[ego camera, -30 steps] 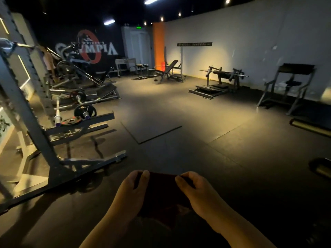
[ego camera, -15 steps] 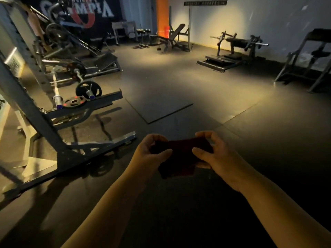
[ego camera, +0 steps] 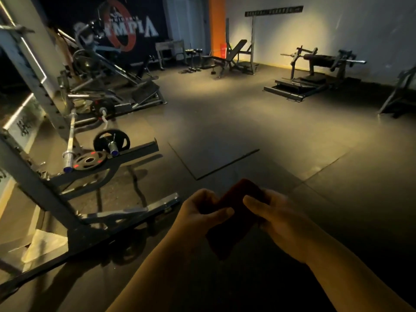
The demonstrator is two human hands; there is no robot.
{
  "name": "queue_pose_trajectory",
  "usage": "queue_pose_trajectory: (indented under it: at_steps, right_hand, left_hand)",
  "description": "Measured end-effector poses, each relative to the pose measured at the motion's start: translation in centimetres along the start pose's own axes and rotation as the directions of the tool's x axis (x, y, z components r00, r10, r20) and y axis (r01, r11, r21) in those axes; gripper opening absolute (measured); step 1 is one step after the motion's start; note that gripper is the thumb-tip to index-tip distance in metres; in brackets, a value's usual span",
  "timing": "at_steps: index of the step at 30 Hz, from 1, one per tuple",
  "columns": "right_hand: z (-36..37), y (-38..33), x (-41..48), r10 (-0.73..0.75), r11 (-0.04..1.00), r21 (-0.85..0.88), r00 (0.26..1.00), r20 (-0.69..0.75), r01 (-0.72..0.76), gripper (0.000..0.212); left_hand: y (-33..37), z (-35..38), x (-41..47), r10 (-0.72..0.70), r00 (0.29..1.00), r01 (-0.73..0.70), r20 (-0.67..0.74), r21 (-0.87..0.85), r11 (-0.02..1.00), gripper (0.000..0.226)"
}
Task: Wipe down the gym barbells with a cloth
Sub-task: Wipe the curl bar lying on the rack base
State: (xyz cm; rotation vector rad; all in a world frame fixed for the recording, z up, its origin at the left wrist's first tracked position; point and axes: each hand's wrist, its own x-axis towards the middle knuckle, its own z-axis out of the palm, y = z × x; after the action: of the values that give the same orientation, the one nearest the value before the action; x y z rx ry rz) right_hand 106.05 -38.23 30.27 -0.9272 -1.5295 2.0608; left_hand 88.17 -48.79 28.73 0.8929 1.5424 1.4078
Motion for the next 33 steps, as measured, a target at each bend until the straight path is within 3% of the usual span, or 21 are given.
queue_pose_trajectory:
  at_steps: [3, 8, 12, 17, 20, 23, 29, 33]
  right_hand:
    - [-1.6, -1.5, 4.8, 0.097, 0.983, -0.154, 0.995, -0.024, -0.1, 0.051]
    - [-4.8, -4.5, 13.1, -0.001, 0.971, -0.237, 0.995, -0.1, -0.023, 0.029]
    - [-6.7, -7.3, 20.7, -0.017, 0.959, -0.284, 0.995, -0.102, -0.013, 0.032]
    - [-7.3, -10.3, 30.8, -0.066, 0.946, -0.324, 0.973, -0.222, -0.009, 0.039]
    - [-7.4, -12.2, 36.1, -0.045, 0.919, -0.384, 0.944, -0.327, -0.09, 0.029]
    - [-7.7, -13.4, 41.0, -0.084, 0.881, -0.468, 0.952, -0.294, -0.067, 0.014]
    - [-8.2, -16.0, 52.4, -0.14, 0.915, -0.402, 0.96, -0.241, 0.032, 0.01]
    - [-9.1, -17.4, 60.8, -0.071, 0.989, -0.135, 0.993, -0.095, 0.058, 0.015]
  left_hand:
    - [0.6, 1.1, 5.6, 0.056, 0.996, -0.056, -0.063, 0.004, 0.998, 0.028]
    - [2.1, 1.6, 15.2, 0.047, 0.997, -0.041, -0.054, 0.106, 0.994, 0.043]
    - [4.1, 0.8, 23.4, -0.001, 1.0, -0.004, 0.027, 0.183, 0.983, 0.04]
    - [5.6, -1.4, 34.2, 0.044, 0.998, -0.038, -0.052, 0.118, 0.992, 0.032]
    - [6.1, -3.1, 40.7, 0.043, 0.994, -0.038, -0.096, 0.049, 0.998, 0.027]
    - [5.5, -4.4, 46.6, 0.055, 0.993, -0.054, -0.109, 0.009, 0.998, 0.017]
    - [4.7, -7.2, 57.1, -0.075, 0.986, 0.056, -0.149, -0.125, 0.991, 0.012]
    - [5.1, -8.7, 63.8, -0.18, 0.972, 0.139, -0.151, -0.248, 0.959, 0.018]
